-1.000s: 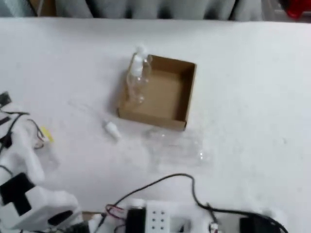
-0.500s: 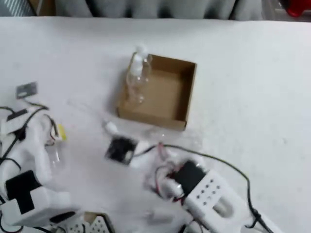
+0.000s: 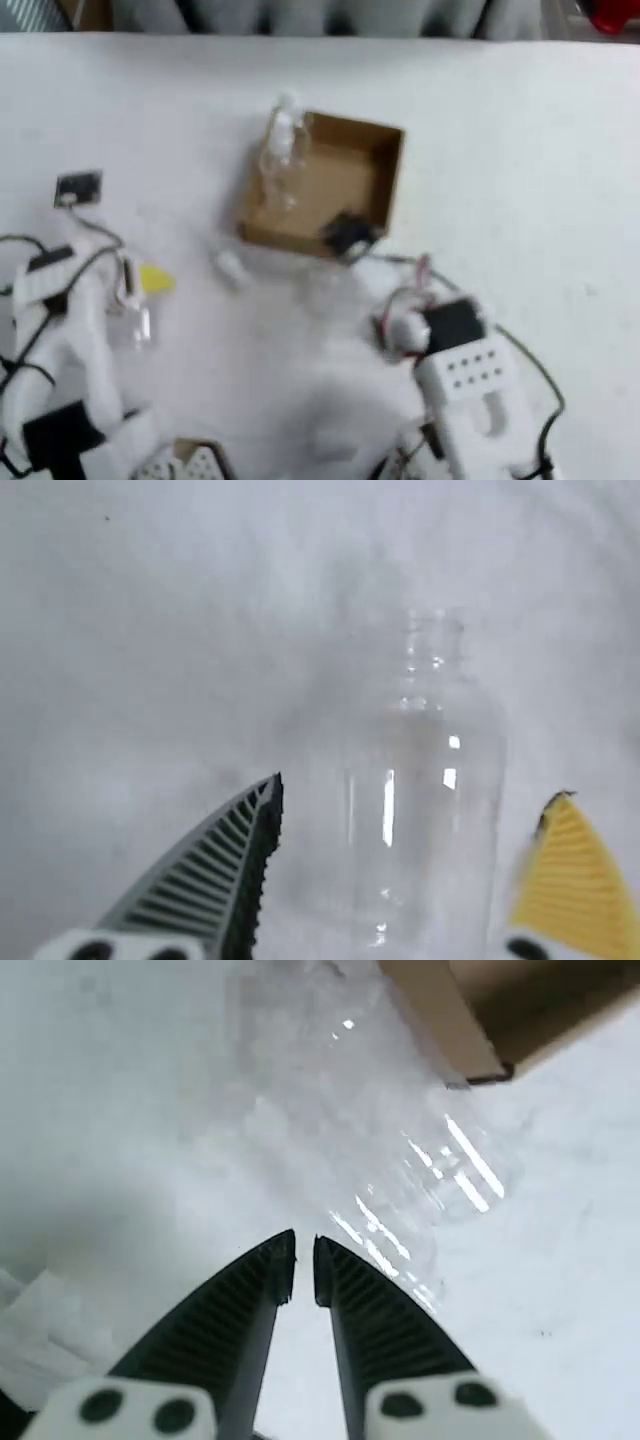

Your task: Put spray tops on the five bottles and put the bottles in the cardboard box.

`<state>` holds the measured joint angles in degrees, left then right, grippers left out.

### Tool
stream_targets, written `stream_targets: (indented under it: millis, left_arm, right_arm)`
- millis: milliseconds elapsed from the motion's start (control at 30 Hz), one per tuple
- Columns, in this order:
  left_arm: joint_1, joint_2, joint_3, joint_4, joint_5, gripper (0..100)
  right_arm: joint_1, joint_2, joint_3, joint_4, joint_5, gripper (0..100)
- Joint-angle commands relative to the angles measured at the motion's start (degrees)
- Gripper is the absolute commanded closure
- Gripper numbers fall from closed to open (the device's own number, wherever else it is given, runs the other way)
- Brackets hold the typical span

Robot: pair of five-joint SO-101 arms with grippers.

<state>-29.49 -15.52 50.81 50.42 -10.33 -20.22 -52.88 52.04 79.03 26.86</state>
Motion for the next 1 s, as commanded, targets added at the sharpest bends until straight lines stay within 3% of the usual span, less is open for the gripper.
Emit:
stream_targets:
  millis: [0, 100, 267, 400, 700, 967]
  left_arm:
    - [0.4, -3.3, -0.4, -1.1, -0.5, 63]
    - [-1.2, -3.5, -1.1, -0.7, -0.6, 63]
    - [-3.5, -3.5, -9.4, 9.4, -1.1, 63]
    - [-2.4, -3.5, -17.9, 18.3, -10.8, 63]
    - [12.5, -3.5, -26.3, 39.0, -44.7, 63]
    - [28.1, -3.6, -18.9, 40.9, -52.4, 76]
  right_arm:
    - [11.4, -1.1, -1.9, -0.7, 0.8, 98.3]
    - [19.9, -1.1, 0.3, -1.9, 0.8, 98.3]
    - [33.3, -1.1, 9.4, -10.0, 0.8, 98.3]
    - [41.8, -1.1, 16.0, -17.5, 0.2, 98.3]
    - [46.7, -0.6, 22.0, -28.4, -5.5, 98.3]
    - [48.4, -0.6, 23.5, -30.7, -5.5, 98.3]
